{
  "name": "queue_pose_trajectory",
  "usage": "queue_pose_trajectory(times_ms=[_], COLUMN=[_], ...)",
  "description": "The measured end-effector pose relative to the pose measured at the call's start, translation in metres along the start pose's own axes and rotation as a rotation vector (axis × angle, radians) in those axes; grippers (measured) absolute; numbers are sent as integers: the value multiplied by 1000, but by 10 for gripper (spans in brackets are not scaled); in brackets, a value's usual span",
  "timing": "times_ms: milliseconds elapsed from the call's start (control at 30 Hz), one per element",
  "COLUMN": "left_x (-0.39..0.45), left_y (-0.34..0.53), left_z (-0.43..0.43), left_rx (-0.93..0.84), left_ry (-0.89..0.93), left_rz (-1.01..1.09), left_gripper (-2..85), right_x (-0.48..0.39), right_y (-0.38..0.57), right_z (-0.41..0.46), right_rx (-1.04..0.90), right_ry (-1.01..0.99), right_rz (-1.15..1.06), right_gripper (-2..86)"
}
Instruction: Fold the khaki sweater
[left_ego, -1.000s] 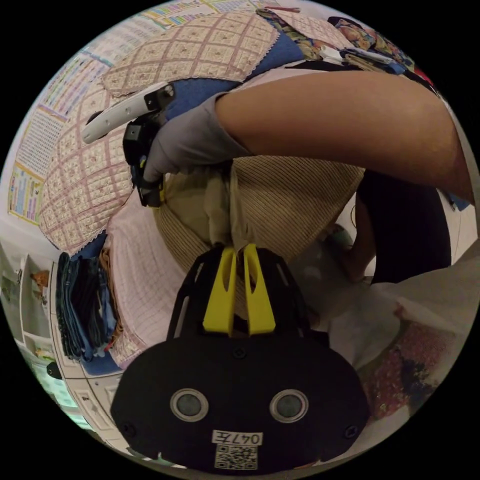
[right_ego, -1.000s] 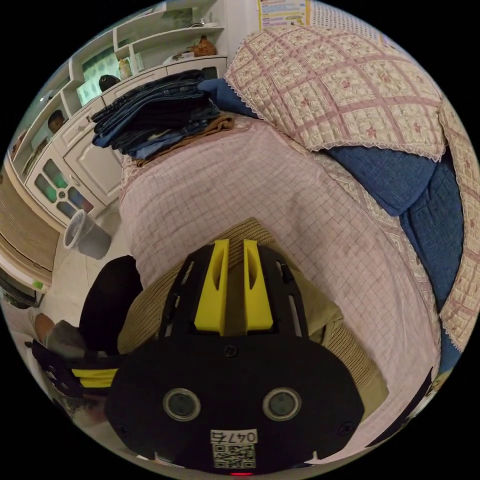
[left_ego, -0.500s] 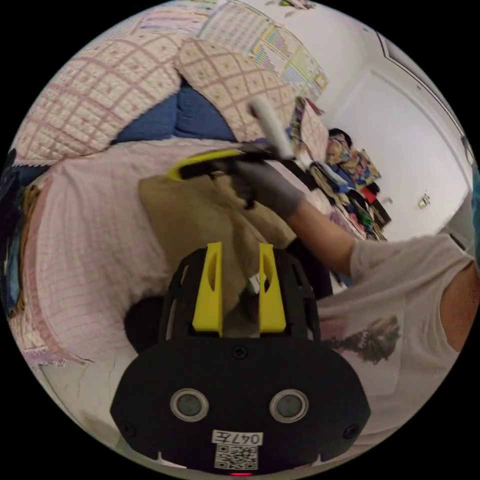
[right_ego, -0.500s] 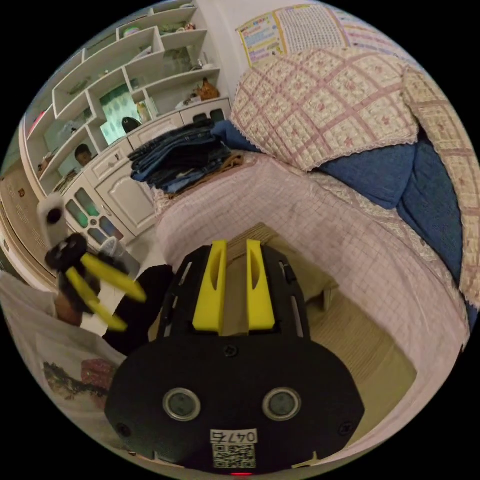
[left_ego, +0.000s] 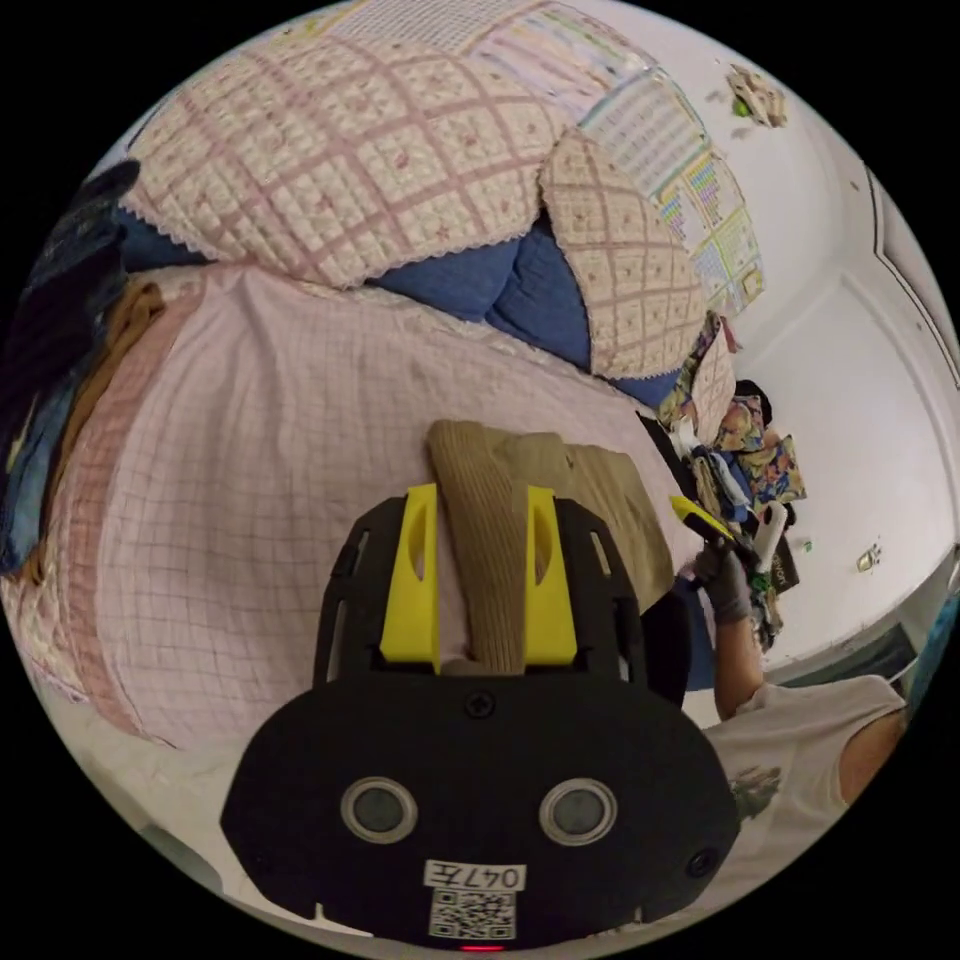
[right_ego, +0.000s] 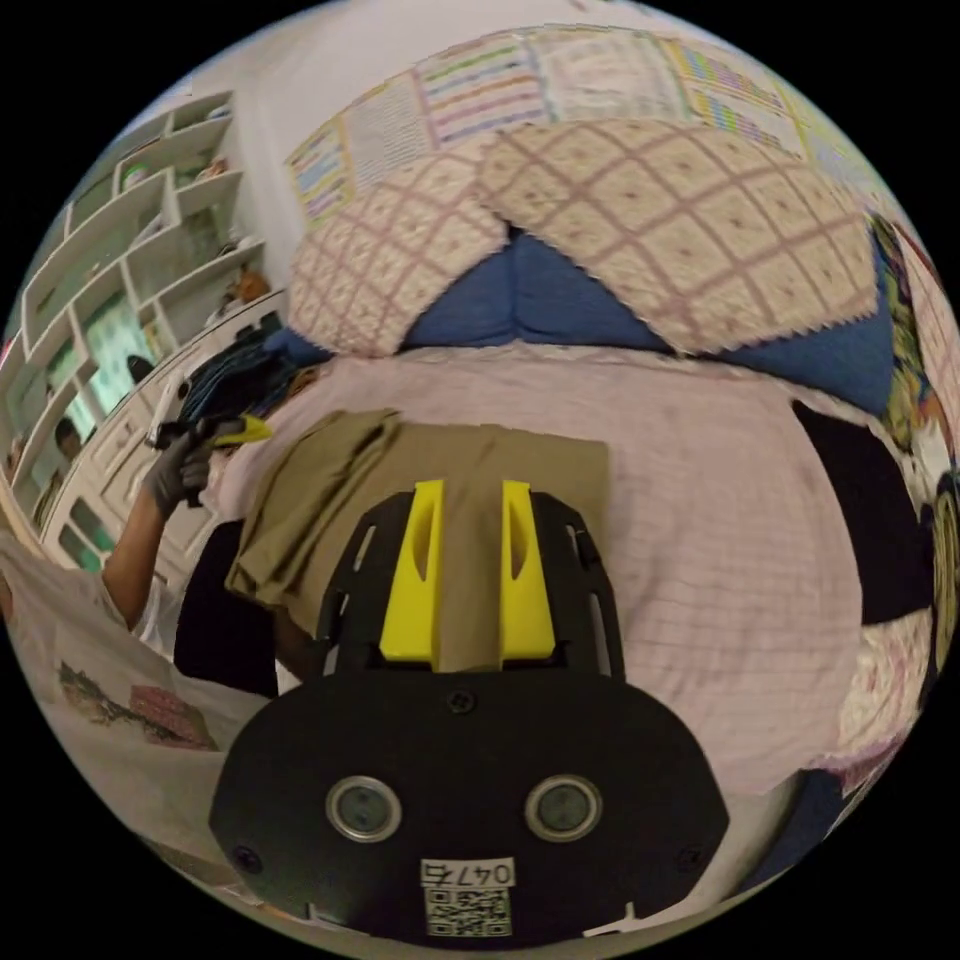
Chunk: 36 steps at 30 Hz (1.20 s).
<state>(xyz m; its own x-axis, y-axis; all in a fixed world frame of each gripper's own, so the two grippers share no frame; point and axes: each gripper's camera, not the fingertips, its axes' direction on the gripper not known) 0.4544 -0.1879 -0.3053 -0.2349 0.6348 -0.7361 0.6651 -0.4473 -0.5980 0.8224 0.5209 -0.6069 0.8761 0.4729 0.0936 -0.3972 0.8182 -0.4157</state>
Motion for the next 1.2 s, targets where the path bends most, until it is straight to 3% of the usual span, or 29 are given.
queue_pose_trajectory(times_ms=[133,433,767,900,1200], left_x=[-77,-141,-179,-167,-40], left_y=[-4,13,21,30,88], left_z=[39,90,105,92,-18], left_rx=[-57,-137,-162,-116,157], left_ry=[214,266,289,237,119], left_rz=[-117,-119,-130,-63,192], left_gripper=[123,112,101,68,54], right_x=[66,142,170,154,71], right_y=[-9,-49,-107,-117,-131], right_z=[-11,2,25,13,-128], right_rx=[-24,-96,-162,-152,72], right_ry=[64,-133,-320,-376,-149], right_rz=[104,200,232,174,-10], right_gripper=[66,81,54,11,-9])
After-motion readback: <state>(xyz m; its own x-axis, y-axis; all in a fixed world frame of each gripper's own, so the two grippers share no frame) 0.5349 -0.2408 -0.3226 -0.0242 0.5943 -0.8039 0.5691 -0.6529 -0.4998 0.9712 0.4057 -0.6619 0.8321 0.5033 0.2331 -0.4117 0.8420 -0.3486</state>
